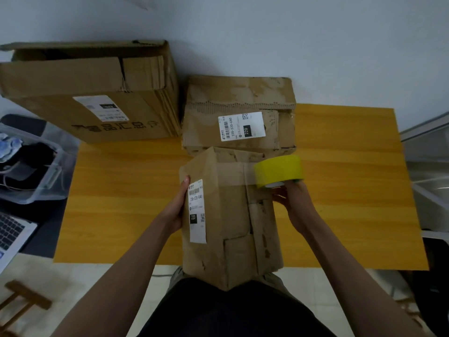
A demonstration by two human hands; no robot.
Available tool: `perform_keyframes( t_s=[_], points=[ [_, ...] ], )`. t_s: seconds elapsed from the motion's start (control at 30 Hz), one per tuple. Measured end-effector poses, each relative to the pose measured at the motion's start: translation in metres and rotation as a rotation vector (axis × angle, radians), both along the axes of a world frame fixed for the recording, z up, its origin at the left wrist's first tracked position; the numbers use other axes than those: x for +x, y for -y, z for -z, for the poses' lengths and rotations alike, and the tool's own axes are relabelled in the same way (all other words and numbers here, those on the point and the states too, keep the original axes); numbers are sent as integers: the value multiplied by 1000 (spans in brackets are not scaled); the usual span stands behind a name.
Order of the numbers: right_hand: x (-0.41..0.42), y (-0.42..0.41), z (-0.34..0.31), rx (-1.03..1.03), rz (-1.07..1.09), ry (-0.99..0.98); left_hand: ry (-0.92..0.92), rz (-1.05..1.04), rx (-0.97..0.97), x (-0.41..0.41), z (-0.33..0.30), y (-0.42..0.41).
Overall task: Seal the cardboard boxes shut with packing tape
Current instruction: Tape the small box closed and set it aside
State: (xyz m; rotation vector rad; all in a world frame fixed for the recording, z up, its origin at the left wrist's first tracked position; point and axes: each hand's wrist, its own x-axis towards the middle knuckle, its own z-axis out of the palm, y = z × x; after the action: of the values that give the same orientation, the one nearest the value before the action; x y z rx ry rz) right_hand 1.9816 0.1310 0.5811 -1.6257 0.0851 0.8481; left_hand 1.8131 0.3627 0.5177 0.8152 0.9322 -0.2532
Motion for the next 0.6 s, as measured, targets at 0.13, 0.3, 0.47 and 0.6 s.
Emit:
perform_keyframes(
  t_s=[0.13, 0.3, 0.47, 0.6],
  points=[
    [-10, -8, -9, 15, -67, 19, 22, -67, -50, -8, -3, 17],
    [-9, -2, -18, -5, -81, 150, 75, -95, -68, -17, -4, 20],
    [-3, 6, -29, 45, -19, 152, 85, -68, -64, -12, -8, 22],
    [-7, 9, -33, 66, 70, 76, 76, -60, -62, -12, -7, 27]
  ],
)
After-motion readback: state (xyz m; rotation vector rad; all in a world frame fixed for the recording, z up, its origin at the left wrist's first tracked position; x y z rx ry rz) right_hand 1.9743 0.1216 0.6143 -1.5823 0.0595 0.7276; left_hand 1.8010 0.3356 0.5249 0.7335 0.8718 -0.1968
